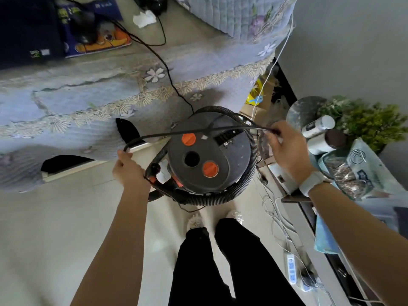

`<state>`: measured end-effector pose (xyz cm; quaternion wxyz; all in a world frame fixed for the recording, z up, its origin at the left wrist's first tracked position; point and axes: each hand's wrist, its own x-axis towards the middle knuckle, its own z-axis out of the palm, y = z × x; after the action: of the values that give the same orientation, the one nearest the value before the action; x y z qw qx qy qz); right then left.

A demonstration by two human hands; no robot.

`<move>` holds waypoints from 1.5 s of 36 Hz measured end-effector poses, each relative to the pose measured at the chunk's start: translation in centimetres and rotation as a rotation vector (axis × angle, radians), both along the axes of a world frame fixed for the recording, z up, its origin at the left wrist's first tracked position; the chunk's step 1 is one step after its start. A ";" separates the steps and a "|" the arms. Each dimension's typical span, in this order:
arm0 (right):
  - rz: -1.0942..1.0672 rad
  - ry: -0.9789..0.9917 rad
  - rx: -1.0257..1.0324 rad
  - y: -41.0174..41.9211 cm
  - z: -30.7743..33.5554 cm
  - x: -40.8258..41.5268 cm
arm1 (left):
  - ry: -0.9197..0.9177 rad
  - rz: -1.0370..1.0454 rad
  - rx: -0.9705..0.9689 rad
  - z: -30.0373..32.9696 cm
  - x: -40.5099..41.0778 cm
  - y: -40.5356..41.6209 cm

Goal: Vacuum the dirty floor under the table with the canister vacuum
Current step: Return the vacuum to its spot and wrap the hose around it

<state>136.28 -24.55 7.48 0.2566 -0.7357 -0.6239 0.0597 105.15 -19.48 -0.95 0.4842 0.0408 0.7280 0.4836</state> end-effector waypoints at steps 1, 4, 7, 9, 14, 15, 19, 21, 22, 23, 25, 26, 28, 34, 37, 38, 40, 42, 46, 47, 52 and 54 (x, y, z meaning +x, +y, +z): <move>0.041 -0.002 0.026 -0.1 0.3 -0.2 | -0.075 0.006 0.019 0.0 0.1 0.1; 0.101 -0.010 0.077 -0.3 0.4 -1.4 | -0.247 0.035 0.067 0.0 0.8 1.1; 0.107 0.010 -0.003 -0.2 -0.6 -2.9 | -0.304 0.023 0.089 -0.3 1.7 2.8; 0.100 0.041 -0.050 0.1 -1.8 -3.3 | -0.287 -0.042 0.113 -0.4 2.3 4.2; -0.013 0.039 -0.160 2.4 -4.7 -2.1 | -0.175 -0.210 0.241 -0.4 4.7 8.5; -0.063 0.060 -0.186 2.9 -5.2 -1.6 | -0.147 -0.239 0.263 -0.5 5.3 9.4; -0.279 0.170 -0.183 6.1 -6.3 0.4 | 0.020 -0.364 0.281 -2.7 8.4 12.4; -0.327 0.165 -0.147 7.5 -6.3 1.9 | 0.094 -0.389 0.240 -4.5 9.5 13.6; -0.346 0.144 -0.137 8.0 -6.2 2.7 | 0.136 -0.418 0.217 -5.3 10.0 14.0; -0.375 0.118 -0.135 8.5 -6.1 3.4 | 0.192 -0.461 0.191 -6.0 10.5 14.4; -0.435 0.090 -0.155 9.1 -6.6 4.6 | 0.356 -0.579 0.143 -7.9 11.5 15.1; -0.442 0.081 -0.186 9.5 -7.4 5.1 | 0.452 -0.651 0.122 -8.5 11.9 15.4; -0.429 0.069 -0.293 9.9 -9.5 5.8 | 0.645 -0.755 0.053 -9.7 12.8 16.2; -0.429 0.153 -0.512 10.2 -15.7 7.6 | 0.901 -0.877 -0.134 -13.2 13.8 18.6; -0.426 0.159 -0.588 10.5 -17.6 8.3 | 0.928 -1.040 -0.185 -14.2 14.5 19.0; -0.419 0.158 -0.605 10.7 -18.1 8.5 | 0.930 -1.116 -0.212 -14.4 14.7 18.9; -0.434 0.162 -0.623 10.8 -18.4 8.8 | 0.969 -1.274 -0.265 -14.9 15.1 18.8; -0.466 0.172 -0.623 10.9 -18.3 9.5 | 1.054 -1.361 -0.317 -15.1 15.1 19.0; -0.469 0.155 -0.622 10.1 -17.9 10.5 | 1.287 -1.127 -0.217 -13.6 14.4 18.9; -0.452 0.136 -0.638 9.7 -17.8 10.2 | 1.321 -1.090 -0.144 -13.1 14.3 18.5; -0.397 0.119 -0.735 8.5 -18.3 7.8 | 1.168 -1.346 -0.294 -12.4 13.9 16.1; -0.426 0.146 -0.746 8.5 -18.6 7.6 | 1.062 -1.384 -0.474 -13.0 13.0 16.4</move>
<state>143.90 -16.05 -11.08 0.0233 -0.8843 -0.3743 0.2784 118.10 -3.08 -13.94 0.2627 0.5867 0.7489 -0.1611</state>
